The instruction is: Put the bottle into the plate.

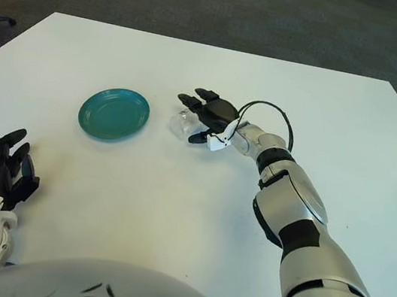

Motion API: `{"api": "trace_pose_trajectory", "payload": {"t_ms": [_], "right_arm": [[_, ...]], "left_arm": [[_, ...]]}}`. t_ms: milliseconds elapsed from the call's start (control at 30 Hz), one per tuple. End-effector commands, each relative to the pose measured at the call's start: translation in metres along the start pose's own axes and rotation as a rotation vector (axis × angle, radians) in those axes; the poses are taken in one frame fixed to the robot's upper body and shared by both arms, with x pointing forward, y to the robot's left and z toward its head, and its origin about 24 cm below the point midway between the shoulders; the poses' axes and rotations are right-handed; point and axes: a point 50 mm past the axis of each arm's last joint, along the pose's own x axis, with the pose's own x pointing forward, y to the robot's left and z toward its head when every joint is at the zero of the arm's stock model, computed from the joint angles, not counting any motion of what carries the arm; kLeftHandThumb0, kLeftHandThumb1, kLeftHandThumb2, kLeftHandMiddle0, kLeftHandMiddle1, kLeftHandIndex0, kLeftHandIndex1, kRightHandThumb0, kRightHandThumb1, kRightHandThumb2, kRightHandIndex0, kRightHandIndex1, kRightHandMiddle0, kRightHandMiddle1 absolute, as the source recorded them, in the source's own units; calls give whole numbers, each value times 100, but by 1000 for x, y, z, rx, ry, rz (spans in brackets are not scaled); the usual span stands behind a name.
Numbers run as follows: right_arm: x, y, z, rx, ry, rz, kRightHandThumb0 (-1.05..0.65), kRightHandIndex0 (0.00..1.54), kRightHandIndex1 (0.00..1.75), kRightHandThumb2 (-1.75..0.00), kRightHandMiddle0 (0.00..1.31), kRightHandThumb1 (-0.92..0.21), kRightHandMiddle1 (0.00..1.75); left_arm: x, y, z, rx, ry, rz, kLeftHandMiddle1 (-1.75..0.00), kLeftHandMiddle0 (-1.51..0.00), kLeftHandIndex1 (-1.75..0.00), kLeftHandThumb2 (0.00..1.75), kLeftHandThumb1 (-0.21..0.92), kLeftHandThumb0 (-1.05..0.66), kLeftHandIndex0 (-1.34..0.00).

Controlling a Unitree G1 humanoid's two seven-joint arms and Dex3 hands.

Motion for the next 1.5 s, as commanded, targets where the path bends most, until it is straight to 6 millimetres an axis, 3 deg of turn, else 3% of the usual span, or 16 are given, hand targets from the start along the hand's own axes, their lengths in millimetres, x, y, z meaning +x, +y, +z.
{"api": "trace_pose_trajectory", "payload": {"t_ms": [0,667,1133,1467], "right_arm": [[-3,5,-1,16,11,-10,-105,0,0,-63,0,-92,0],[-9,22,0,37,23,89,-105,0,0,-61,0,-92,0],[-13,42,4,50,55,119,-105,0,0,-59,0,-92,0],[-15,42,4,43,38,119,-105,0,0,-57,0,-92,0]], "left_arm": [[-1,0,-3,15,10,-17,-28,-41,-105,84,92,-77,-4],[-5,-12,6,-10,26,0,-28,-43,-107,83,92,-78,-5],[-12,-9,1,-10,44,5,-28,-42,-105,82,92,-76,-5],[-16,-9,2,5,47,4,-28,-42,-105,86,92,-78,-5]]}}
